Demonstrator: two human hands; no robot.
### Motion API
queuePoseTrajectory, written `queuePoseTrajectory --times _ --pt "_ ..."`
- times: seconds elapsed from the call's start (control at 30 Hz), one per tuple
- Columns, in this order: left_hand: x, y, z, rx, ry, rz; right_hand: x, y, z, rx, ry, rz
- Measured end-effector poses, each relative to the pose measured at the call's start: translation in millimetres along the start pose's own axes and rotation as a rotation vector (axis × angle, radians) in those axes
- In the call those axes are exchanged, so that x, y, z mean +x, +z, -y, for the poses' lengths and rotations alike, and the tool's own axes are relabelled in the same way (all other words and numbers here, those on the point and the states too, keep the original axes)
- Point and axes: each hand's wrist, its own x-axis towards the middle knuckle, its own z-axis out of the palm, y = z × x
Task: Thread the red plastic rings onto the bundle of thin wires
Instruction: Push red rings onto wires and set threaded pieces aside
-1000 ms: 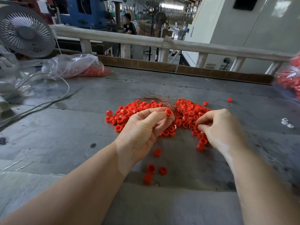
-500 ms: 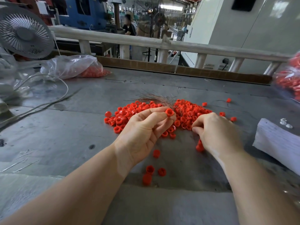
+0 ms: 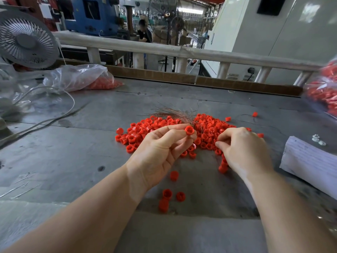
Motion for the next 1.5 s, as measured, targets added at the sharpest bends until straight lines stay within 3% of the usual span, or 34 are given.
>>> queuePoseTrajectory --times 0.2,0.7,0.83,1.03,1.13,1.27,1.5 --pt "0 0 0 -0.007 -0.004 -0.024 -1 3 1 -0.056 -0.024 0.069" --pt "-2 0 1 0.038 0.003 -0.013 -2 9 1 -0.120 -0.102 0.010" --pt "-3 0 0 0.028 -0.002 -0.023 -1 7 5 0.287 -0.146 -0.121" --pt "-3 0 -1 0.009 0.012 -0.025 -4 1 25 1.305 0.059 0.177" --pt "-2 1 -1 0.011 0.025 -0.020 -6 -7 30 1.650 0.151 0.325" --pt "-2 1 -1 0.021 0.046 -0.006 -8 -13 33 1.752 0.201 0.437" --pt "-2 1 -2 -0.013 0.038 0.008 -8 -12 34 1.691 0.241 0.432"
